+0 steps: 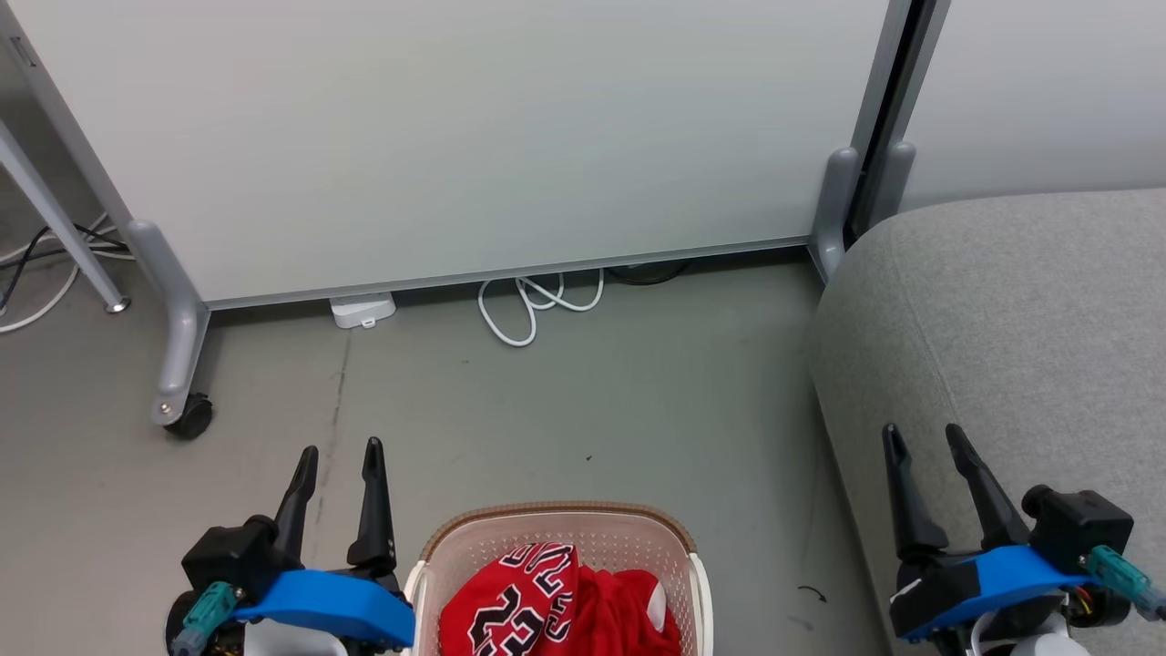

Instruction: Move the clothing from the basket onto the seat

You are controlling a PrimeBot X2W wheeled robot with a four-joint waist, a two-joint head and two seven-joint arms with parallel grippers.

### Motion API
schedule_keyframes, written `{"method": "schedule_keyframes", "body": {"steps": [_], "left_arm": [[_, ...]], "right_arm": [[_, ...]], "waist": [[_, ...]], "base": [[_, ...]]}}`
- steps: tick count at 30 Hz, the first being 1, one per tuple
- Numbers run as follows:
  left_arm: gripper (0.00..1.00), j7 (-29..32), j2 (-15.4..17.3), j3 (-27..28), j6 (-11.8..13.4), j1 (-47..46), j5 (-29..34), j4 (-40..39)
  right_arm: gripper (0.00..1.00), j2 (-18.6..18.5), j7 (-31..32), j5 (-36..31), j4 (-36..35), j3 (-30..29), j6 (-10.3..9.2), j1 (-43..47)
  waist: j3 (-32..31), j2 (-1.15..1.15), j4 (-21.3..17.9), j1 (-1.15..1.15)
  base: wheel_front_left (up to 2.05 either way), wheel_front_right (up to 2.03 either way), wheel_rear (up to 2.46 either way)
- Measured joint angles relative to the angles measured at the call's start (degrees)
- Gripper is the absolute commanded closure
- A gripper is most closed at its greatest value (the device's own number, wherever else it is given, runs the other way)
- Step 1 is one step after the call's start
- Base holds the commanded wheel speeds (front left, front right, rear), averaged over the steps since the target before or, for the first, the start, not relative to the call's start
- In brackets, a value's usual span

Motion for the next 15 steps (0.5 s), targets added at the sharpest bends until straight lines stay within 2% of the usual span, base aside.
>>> {"method": "schedule_keyframes", "body": {"steps": [15], "left_arm": [[0.0, -1.8, -0.21, -0.56, -0.45, -0.31, 5.73, 1.44]], "right_arm": [[0.0, -0.08, -1.31, -6.46, -0.1, 0.25, 0.01, 0.0]], "waist": [[-0.16, 0.0, 0.31, 0.0]], "base": [[0.0, 0.0, 0.0]]}}
